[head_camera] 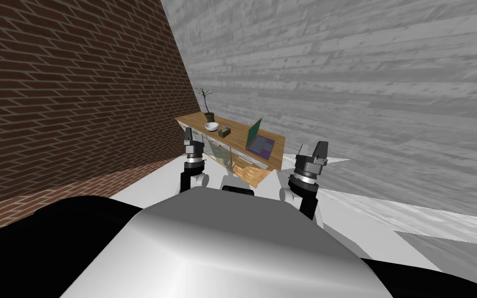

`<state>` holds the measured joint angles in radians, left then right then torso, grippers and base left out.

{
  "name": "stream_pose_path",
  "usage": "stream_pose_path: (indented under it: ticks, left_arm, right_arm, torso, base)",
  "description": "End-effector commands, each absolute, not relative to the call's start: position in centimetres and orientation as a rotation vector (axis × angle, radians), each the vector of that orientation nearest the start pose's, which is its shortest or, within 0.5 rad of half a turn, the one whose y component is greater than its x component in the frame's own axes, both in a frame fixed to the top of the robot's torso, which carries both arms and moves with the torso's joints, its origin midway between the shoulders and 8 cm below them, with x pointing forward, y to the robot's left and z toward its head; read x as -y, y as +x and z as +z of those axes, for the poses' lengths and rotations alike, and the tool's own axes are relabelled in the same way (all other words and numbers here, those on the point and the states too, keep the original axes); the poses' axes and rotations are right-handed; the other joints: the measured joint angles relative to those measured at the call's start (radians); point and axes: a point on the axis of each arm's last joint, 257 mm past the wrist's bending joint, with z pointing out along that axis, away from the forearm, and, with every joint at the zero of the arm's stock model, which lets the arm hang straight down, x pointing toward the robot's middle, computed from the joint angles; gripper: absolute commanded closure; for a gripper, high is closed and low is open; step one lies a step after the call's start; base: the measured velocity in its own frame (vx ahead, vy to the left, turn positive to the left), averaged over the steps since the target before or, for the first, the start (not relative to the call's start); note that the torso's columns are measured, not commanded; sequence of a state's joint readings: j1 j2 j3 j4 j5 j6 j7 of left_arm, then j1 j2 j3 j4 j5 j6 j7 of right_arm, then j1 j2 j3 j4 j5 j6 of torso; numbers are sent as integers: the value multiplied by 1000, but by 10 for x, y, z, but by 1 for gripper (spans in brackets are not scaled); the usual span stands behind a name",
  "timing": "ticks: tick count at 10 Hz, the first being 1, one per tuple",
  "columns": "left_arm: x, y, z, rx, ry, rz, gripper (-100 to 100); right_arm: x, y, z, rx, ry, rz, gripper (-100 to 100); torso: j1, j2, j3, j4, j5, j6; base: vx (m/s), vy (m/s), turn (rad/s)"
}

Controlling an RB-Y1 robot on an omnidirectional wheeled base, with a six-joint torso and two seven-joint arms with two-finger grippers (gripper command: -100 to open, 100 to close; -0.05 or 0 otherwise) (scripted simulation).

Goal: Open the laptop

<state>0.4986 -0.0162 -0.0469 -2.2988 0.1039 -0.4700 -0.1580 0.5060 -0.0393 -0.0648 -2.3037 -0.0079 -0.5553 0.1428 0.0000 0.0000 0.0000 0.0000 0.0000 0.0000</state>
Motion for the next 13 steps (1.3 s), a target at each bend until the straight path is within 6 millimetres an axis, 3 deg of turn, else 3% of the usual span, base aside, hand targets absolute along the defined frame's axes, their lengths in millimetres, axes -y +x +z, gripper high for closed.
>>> stream_pose_path:
  ticks: [1,9,10,13]
  left_arm:
    - [-278,346,27,-587,-691,-1267,0]
    - [-278,346,27,-587,-691,-1267,0]
    - [-278,346,27,-587,-691,-1267,0]
    - [-278,346,27,-588,-691,-1267,0]
  right_arm:
    - [293,326,45,-616,512,1125,0]
    - [293,326,45,-616,512,1125,0]
    - [298,326,36,-678,491,1082,-100]
    - [315,325,16,-798,462,977,-100]
  torso:
    - [0,40,-82,41,0,0]
    - [0,618,-1234,617,0,0]
    - [0,691,-1382,691,0,0]
    - [3,736,-1476,736,1,0]
  base:
    - [0,0,0]
    - [0,0,0]
    - [31,43,-22]
    - [44,97,-32]
